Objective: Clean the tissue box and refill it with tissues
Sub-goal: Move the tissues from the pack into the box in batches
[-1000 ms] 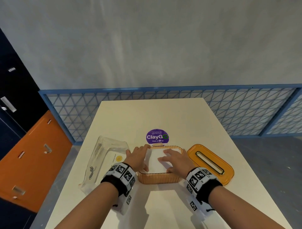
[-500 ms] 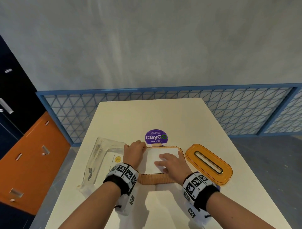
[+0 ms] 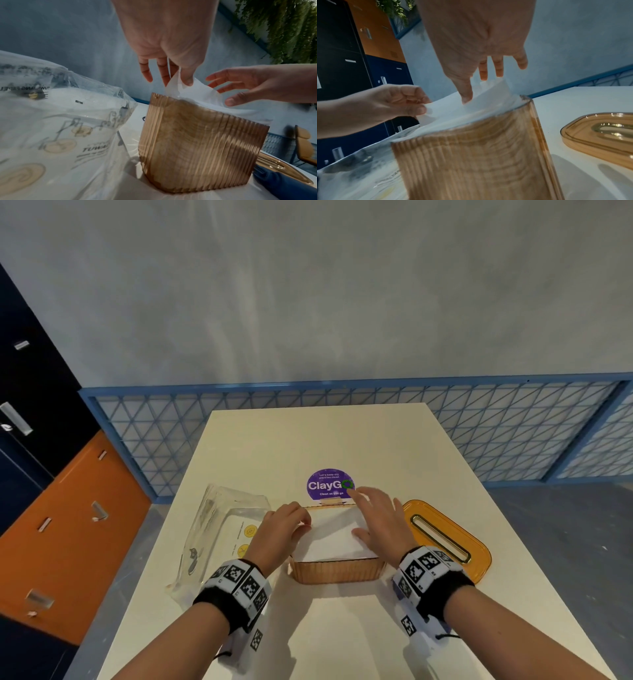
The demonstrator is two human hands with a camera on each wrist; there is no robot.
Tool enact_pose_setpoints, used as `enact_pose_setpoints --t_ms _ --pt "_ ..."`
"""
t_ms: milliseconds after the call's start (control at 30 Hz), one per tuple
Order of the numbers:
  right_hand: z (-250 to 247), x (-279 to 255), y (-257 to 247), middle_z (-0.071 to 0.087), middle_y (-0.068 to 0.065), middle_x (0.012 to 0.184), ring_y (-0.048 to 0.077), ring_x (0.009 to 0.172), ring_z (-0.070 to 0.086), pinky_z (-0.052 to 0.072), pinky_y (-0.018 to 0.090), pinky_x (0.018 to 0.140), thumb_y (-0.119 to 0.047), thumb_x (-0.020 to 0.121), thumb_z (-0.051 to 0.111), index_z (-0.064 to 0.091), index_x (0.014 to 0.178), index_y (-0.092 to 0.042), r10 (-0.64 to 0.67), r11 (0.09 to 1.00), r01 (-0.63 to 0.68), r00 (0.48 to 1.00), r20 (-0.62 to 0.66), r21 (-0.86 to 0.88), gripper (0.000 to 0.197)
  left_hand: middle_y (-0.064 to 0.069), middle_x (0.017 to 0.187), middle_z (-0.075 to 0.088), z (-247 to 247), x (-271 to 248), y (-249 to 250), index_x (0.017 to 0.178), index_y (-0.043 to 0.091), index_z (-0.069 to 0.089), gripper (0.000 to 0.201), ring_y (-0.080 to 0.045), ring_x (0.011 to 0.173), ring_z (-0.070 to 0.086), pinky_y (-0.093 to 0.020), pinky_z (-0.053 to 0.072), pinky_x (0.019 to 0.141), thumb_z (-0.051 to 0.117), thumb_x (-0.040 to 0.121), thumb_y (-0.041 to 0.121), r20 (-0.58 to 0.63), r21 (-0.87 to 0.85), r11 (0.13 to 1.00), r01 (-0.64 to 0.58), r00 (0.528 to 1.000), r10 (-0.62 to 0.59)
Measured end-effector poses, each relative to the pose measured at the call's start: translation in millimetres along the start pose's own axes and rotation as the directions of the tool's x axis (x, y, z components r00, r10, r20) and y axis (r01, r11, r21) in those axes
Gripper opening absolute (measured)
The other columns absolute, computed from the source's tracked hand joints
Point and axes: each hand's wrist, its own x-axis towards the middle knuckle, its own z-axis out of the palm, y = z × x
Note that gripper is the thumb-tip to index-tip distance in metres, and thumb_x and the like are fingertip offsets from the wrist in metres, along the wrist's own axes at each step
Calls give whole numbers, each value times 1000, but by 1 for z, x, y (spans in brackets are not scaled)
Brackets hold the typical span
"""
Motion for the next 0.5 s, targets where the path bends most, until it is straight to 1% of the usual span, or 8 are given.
enact_pose_setpoints --t_ms 67,133,200,267,367,433,500 --pt "-3 7 3 35 2 148 24 140 28 20 54 112 -23 89 60 33 144 -22 8 999 -8 1000 -21 -33 61 1 106 60 0 -1 -1 100 13 63 12 -17 100 55 -25 35 81 54 94 18 1 0 1000 -2 1000 2" --pt "-5 13 4 45 2 140 24 135 34 19 54 112 -22 92 55 43 137 -23 17 998 -19 1000 -21 -64 47 0 106 61 0 0 0 100 13 63 12 -18 100 55 -26 35 82 53 94 16 -7 -8 1000 -1 1000 1" --pt "-8 16 5 53 -2 130 21 128 39 18 51 112 -25 96 48 54 125 -24 11 994 -13 1000 -17 -105 30 1 108 60 1 2 2 102 13 63 13 -18 102 55 -23 31 82 53 94 16 -15 -13 1000 -9 1000 9" --pt "-8 16 6 57 -4 122 20 122 42 18 48 112 -25 97 46 60 112 -24 -19 993 16 1000 -21 -117 21 2 109 60 0 2 5 104 14 62 14 -16 103 53 -21 27 83 52 95 17 -11 -6 1000 -15 1000 15" --pt "-4 8 9 63 -2 112 22 115 50 26 49 108 -20 91 57 66 101 -22 -84 988 76 995 -53 -137 14 2 103 62 1 -2 4 97 15 63 8 -15 98 54 -25 29 84 57 91 15 -14 -2 998 -62 998 62" --pt "-1 1 10 67 -1 103 24 107 56 34 50 101 -18 84 66 70 92 -21 -116 983 104 991 -71 -152 9 4 97 63 2 -7 3 91 17 63 6 -7 92 46 -28 33 82 63 87 13 -8 18 994 -111 994 111" --pt "2 -7 11 68 -3 98 23 103 58 37 49 98 -18 82 68 71 88 -22 -122 983 112 990 -66 -142 7 6 95 63 4 -11 1 88 18 62 7 -4 91 41 -27 34 80 65 84 13 8 25 990 -142 990 142"
